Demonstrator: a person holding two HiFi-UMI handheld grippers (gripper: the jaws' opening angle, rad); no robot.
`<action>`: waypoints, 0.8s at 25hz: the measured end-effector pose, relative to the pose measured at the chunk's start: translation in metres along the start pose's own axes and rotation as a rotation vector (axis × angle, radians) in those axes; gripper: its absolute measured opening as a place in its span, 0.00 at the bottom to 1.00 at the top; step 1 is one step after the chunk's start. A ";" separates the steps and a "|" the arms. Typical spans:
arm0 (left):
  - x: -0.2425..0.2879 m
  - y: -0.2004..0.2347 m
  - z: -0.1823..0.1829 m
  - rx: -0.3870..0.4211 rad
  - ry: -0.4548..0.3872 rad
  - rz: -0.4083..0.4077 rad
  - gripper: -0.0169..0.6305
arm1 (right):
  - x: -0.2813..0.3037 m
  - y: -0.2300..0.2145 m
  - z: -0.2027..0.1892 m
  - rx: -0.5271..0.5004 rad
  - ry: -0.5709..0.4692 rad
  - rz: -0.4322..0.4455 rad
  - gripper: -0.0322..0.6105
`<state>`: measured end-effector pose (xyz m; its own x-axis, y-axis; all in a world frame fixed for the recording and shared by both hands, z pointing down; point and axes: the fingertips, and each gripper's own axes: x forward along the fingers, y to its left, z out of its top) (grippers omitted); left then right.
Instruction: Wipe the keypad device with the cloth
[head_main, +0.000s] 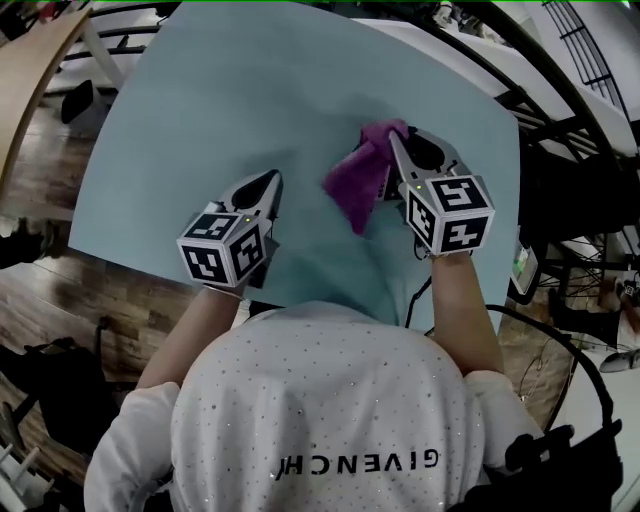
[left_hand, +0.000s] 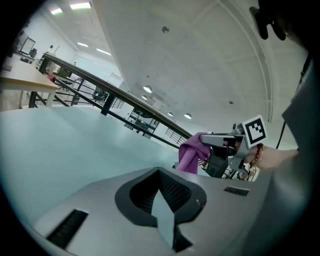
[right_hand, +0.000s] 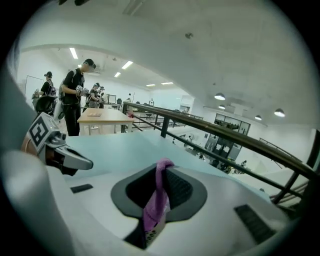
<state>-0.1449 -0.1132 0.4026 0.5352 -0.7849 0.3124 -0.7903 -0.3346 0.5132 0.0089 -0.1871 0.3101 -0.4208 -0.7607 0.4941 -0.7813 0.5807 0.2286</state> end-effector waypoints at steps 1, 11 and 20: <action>-0.001 0.002 -0.001 0.000 0.001 0.015 0.03 | 0.006 -0.007 0.004 -0.015 -0.006 0.000 0.11; -0.013 -0.002 -0.012 -0.005 0.007 0.112 0.03 | 0.054 -0.002 -0.063 -0.154 0.144 0.120 0.11; -0.024 -0.012 -0.035 -0.025 0.029 0.151 0.03 | 0.044 -0.012 -0.072 -0.111 0.130 0.110 0.11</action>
<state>-0.1383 -0.0718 0.4171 0.4195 -0.8097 0.4105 -0.8551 -0.2006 0.4782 0.0329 -0.2062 0.3897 -0.4321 -0.6512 0.6239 -0.6752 0.6922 0.2548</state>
